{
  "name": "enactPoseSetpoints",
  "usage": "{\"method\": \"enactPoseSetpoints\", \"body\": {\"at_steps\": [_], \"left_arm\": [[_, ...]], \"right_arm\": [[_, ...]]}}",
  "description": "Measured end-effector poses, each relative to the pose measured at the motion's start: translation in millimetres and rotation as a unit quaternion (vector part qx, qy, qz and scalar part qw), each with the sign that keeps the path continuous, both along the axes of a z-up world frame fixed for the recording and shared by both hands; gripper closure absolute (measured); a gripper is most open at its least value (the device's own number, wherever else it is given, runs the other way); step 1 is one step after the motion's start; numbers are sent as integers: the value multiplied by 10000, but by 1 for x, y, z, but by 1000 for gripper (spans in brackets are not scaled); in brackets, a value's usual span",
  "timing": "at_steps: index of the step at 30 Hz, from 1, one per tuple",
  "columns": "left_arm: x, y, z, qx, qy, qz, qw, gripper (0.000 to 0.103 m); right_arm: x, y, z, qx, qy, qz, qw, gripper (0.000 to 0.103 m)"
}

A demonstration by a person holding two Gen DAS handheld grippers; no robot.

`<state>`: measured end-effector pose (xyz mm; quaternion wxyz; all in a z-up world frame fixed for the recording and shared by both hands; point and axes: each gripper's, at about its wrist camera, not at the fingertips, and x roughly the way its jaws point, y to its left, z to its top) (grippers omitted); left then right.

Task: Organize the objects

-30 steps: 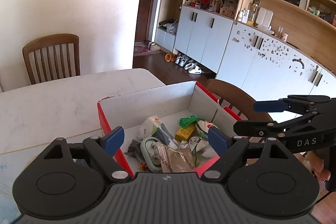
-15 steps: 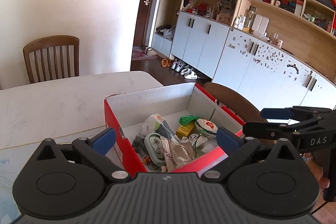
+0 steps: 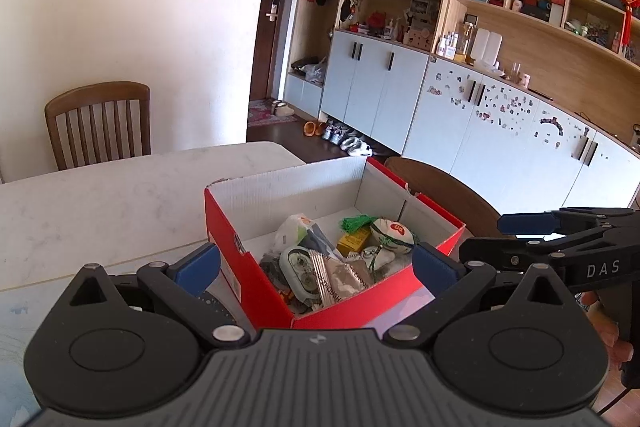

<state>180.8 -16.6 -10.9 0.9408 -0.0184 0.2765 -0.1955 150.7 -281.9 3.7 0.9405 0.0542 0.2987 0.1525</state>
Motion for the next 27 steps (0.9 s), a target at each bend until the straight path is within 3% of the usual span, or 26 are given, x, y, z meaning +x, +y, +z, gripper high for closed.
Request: {"method": "enactPoseSetpoints", "body": {"at_steps": [16,27], "left_arm": [[-11,5,0,362,-150,57,9992,0],[-14,13,1,238,-154,10,9996,0]], "right_arm": [[-19,11,-5,31,-62,-379,9993,9],[-17,27,-10,-68,-29,-522,9986,9]]}}
